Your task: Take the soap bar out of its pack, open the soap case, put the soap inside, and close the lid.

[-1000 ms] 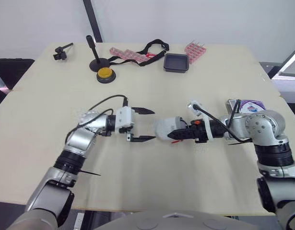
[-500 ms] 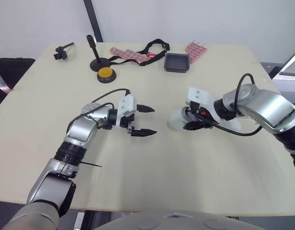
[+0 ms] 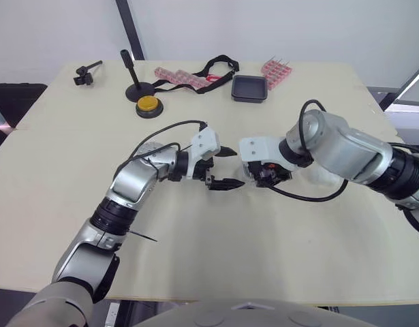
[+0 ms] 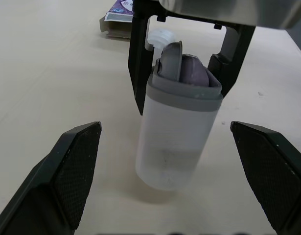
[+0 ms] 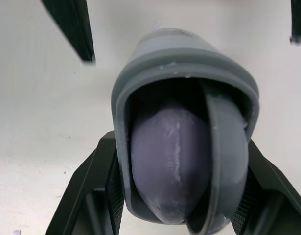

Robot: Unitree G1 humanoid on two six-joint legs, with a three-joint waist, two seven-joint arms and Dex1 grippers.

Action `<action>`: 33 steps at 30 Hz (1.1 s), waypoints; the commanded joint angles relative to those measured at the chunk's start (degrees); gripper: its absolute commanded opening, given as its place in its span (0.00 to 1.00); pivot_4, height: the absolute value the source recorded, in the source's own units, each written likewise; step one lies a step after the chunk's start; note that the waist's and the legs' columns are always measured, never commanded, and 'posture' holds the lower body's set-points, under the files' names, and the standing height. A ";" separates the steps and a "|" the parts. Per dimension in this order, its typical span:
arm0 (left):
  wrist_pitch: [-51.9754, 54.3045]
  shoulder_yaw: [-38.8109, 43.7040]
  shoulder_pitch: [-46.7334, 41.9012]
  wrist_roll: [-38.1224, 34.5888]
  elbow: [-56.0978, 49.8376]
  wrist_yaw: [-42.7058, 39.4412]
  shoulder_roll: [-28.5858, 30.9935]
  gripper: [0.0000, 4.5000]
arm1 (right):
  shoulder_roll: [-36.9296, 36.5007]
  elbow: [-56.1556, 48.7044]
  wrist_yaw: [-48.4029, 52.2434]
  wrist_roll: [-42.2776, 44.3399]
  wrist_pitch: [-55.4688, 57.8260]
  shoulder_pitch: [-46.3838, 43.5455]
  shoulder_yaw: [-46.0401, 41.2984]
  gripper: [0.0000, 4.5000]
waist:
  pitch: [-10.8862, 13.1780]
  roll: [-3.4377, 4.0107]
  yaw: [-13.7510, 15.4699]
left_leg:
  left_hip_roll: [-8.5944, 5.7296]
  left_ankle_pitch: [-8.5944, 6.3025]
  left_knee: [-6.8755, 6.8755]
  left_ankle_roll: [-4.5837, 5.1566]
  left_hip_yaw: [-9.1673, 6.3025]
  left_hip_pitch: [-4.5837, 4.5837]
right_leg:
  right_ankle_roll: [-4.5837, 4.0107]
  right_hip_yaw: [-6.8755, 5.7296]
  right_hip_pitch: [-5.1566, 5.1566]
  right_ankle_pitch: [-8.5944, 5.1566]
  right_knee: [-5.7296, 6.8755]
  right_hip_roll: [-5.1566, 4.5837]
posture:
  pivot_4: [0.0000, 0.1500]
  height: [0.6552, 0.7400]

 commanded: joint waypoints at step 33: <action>-6.13 -2.58 -1.41 3.79 2.11 0.13 -2.44 0.88 | 3.97 0.38 2.77 -4.70 -0.09 -0.41 -1.60 0.48 | 0.00 0.00 -0.09 | 0.01 0.01 0.08 0.02 0.00 0.00 | -0.02 0.01 0.00 0.01 0.14 0.01 | 1.00 0.87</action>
